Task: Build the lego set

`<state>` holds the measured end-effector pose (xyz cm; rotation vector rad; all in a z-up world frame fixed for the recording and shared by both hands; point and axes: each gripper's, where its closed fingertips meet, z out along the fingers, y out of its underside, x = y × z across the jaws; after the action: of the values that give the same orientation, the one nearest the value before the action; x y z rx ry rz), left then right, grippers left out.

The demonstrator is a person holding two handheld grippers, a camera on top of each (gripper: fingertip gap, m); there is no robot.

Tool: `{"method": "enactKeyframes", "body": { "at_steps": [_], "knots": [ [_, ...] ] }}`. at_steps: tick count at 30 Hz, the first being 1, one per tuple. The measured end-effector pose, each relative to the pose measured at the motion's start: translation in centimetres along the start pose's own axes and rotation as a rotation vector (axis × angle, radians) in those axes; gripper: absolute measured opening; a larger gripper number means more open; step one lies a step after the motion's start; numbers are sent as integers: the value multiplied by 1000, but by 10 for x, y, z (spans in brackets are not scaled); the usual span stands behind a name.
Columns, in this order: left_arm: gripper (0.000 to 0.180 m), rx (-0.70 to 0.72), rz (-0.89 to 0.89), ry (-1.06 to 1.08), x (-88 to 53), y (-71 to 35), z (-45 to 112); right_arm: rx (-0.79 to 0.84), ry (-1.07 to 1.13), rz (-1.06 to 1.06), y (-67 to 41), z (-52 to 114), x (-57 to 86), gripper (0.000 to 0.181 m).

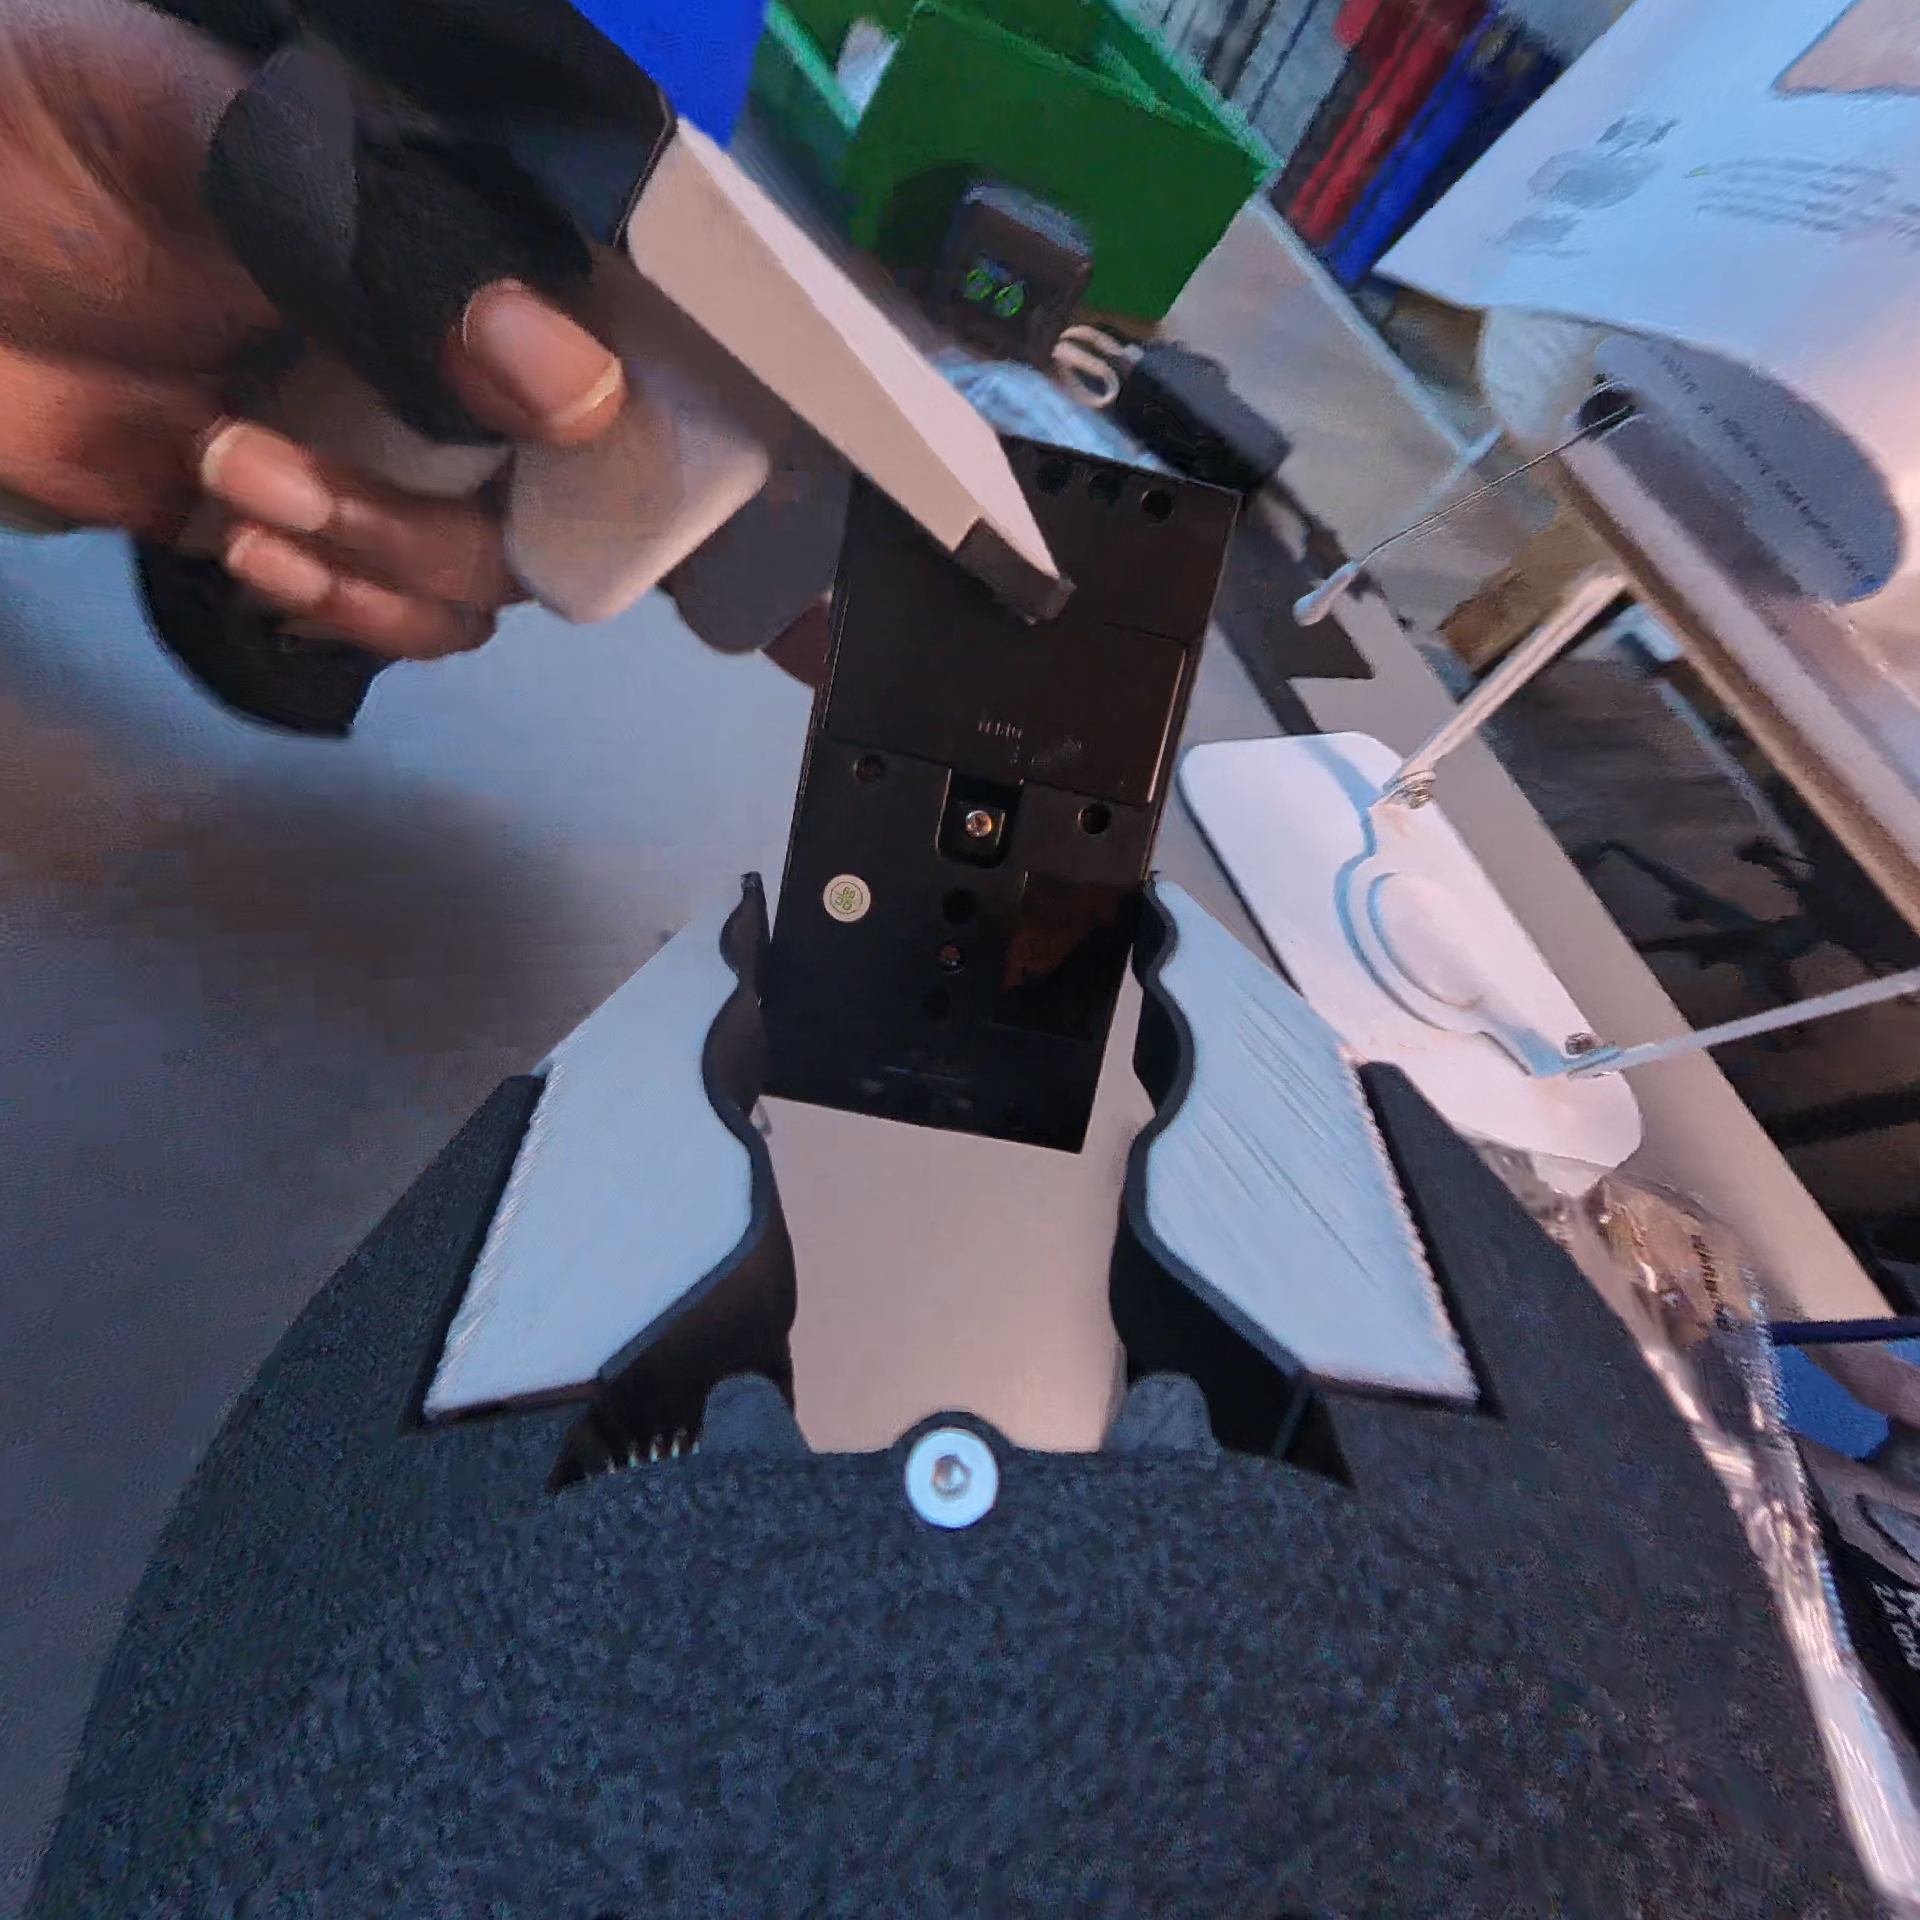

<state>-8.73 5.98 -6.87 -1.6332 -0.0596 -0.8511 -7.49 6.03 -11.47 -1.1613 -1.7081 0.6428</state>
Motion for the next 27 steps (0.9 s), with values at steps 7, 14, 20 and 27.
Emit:
{"method": "enactKeyframes", "body": {
  "at_steps": [7,14,20,27],
  "knots": [
    [57,-290,289,73,-2,28,-8,-146,-544,-20,44,-34,-61,66],
    [45,-559,538,25,-20,72,-18,-227,-696,-65,55,-35,-96,67],
    [20,-771,766,-26,-43,109,-27,-272,-697,-39,69,-30,-102,66],
    [10,-852,813,10,-41,130,-24,-254,-753,-66,65,-45,-119,65]
  ]
}}
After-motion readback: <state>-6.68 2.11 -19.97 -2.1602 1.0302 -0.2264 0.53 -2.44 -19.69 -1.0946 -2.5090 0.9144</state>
